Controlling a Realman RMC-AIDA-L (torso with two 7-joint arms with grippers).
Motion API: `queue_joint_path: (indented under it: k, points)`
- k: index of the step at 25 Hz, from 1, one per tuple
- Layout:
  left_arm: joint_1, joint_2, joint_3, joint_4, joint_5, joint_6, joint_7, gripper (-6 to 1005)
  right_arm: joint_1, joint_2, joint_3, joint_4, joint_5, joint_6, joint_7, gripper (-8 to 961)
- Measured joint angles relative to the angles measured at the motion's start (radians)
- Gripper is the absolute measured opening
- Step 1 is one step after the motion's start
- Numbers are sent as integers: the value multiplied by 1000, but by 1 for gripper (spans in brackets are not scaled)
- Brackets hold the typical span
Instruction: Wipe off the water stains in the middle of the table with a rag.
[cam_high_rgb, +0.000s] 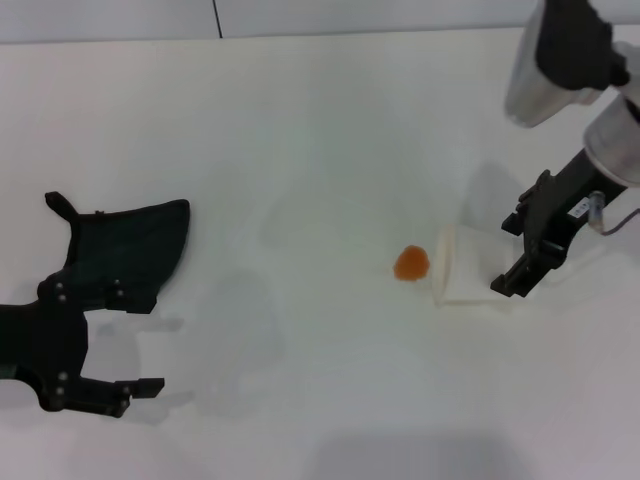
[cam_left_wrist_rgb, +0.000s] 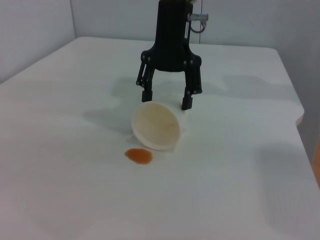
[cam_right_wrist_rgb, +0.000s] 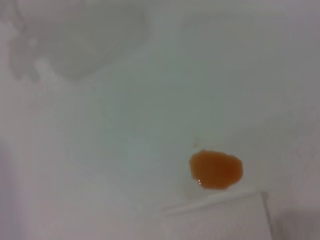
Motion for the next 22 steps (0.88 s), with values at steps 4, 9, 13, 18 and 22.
queue_joint_path:
  k: [4,9,13,18,22]
  points:
    - [-10,-1,0,-1,5,-1,0,885,39,1,-41,61,-10,31,14,868]
    - [-20,-3,0,-3,16,-11,0,885,66,3,-81,116,-14,77,16,867]
    - [-25,-5,0,-4,18,-17,-1,884,67,3,-119,122,-14,111,13,866]
    - [-28,-6,0,-4,19,-25,-5,884,64,3,-138,130,-13,135,6,864]
    - [-31,-6,0,-4,19,-25,-5,884,50,3,-131,125,-3,140,-4,806]
